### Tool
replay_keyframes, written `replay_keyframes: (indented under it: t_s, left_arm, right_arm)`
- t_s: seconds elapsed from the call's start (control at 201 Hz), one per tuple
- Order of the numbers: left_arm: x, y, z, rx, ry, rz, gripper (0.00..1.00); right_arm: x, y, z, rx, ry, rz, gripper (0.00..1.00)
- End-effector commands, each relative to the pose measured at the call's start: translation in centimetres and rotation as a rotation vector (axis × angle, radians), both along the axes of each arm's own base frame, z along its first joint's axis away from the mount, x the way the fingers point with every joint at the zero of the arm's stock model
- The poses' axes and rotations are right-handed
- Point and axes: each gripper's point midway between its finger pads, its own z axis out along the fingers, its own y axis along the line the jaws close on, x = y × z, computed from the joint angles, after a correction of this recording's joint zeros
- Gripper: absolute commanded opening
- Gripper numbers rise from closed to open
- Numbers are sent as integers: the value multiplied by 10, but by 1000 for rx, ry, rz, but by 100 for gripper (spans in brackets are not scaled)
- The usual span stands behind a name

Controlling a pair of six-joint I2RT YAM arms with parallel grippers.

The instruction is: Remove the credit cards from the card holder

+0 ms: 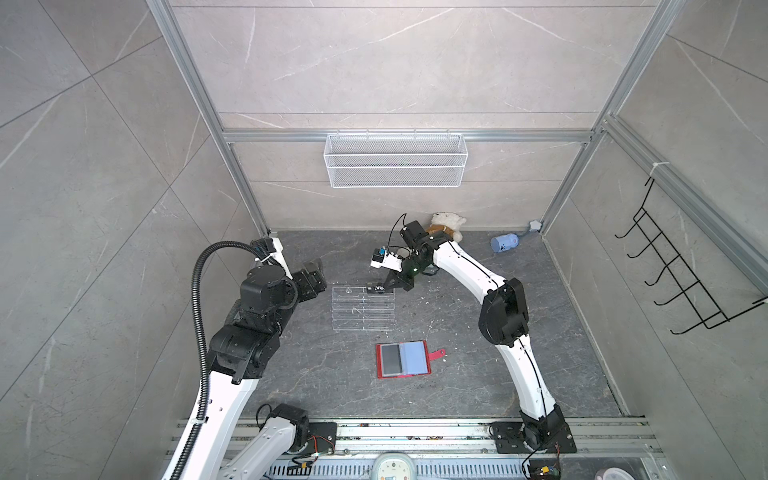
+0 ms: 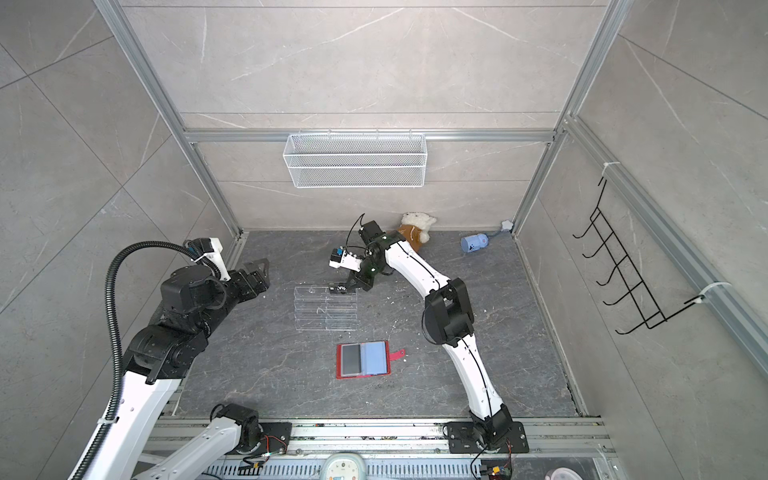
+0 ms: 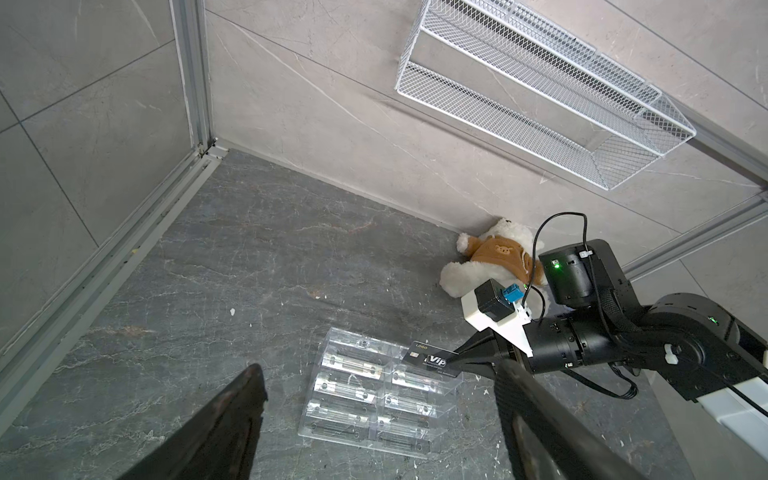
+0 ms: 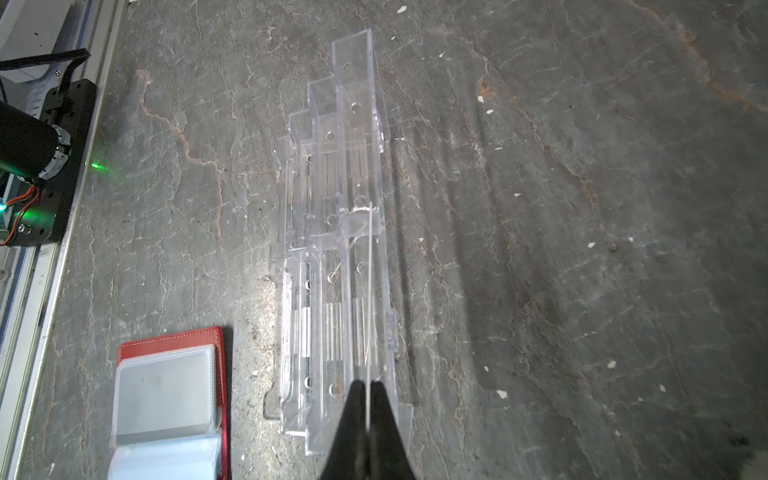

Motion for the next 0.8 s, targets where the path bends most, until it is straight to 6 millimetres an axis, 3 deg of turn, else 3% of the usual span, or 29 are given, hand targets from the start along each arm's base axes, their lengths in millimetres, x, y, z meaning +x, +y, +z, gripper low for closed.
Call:
replay_keyframes:
  t_s: [0.0, 0.388, 0.562, 0.796]
  left_arm:
    - [-3, -4, 5, -10, -17, -25, 88]
    - [-1, -10, -4, -35, 9, -43, 88]
    - [1, -16, -18, -66, 51, -61, 88]
    - [-4, -32, -47, -142, 125, -124, 88]
  right_arm:
    - [-10, 0, -12, -21, 42, 24, 3]
    - [-4, 6, 5, 6, 37, -13, 25]
    - [11, 8, 28, 24, -20, -72, 31]
    - [29, 3, 79, 55, -136, -175, 37]
